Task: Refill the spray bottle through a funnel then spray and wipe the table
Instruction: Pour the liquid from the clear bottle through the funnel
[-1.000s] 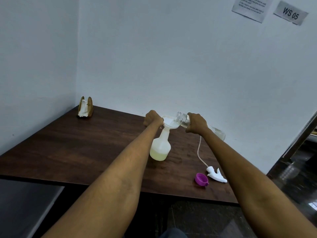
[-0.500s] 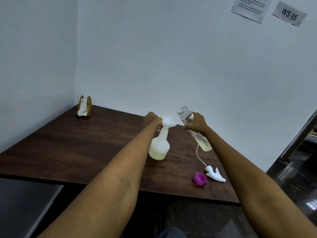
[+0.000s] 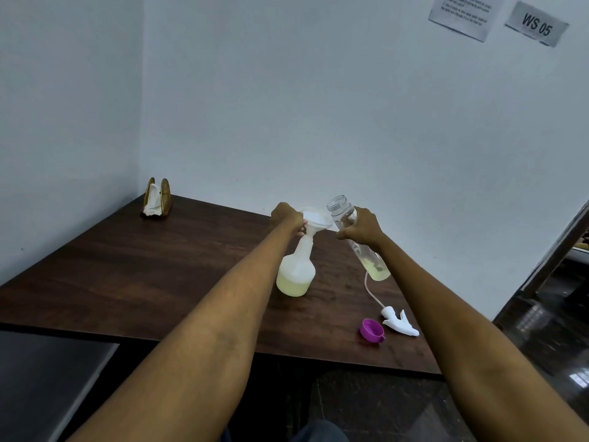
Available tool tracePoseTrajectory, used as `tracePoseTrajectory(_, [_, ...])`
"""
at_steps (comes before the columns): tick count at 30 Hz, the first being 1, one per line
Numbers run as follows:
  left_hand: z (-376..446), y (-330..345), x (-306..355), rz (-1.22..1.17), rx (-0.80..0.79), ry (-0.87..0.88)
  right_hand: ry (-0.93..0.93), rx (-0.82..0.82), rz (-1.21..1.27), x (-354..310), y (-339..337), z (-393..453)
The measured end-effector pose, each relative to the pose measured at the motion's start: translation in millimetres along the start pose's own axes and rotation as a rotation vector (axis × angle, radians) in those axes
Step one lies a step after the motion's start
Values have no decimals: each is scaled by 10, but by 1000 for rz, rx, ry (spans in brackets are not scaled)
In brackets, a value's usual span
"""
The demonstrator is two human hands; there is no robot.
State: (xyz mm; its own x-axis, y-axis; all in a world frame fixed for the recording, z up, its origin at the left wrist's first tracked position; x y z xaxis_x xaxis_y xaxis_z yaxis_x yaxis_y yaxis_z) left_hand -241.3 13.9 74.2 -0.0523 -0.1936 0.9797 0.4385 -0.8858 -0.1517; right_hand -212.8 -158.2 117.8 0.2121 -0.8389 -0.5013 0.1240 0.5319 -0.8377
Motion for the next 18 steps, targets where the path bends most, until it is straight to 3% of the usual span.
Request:
tracePoseTrajectory(3, [-9,-26,-33,41,55,7,9,-6,11,-8,-4,-10])
tracePoseTrajectory(7, [-40,20,-67,-15,16,12,26,2,34,25,-15,3])
tracePoseTrajectory(11, [-86,-4,-81,42,122,31,33,9,55,44,-20,-6])
tracePoseTrajectory(18, [-142,14,-54,32,98,57,60,24,187,34,-90,-51])
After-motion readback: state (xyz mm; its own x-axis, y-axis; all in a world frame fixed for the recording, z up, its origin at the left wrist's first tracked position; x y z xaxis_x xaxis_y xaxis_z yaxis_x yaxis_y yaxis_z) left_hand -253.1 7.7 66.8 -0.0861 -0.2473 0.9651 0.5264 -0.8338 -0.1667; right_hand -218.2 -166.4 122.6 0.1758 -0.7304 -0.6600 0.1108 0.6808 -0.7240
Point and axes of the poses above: each hand's wrist, its own z-axis towards the middle knuckle, its own y-axis out of the palm, x = y × z, the point moved 4 cm from there along z, towards the middle knuckle, and after that the axes turned 11 degrees about y, right-handed, at the moved point
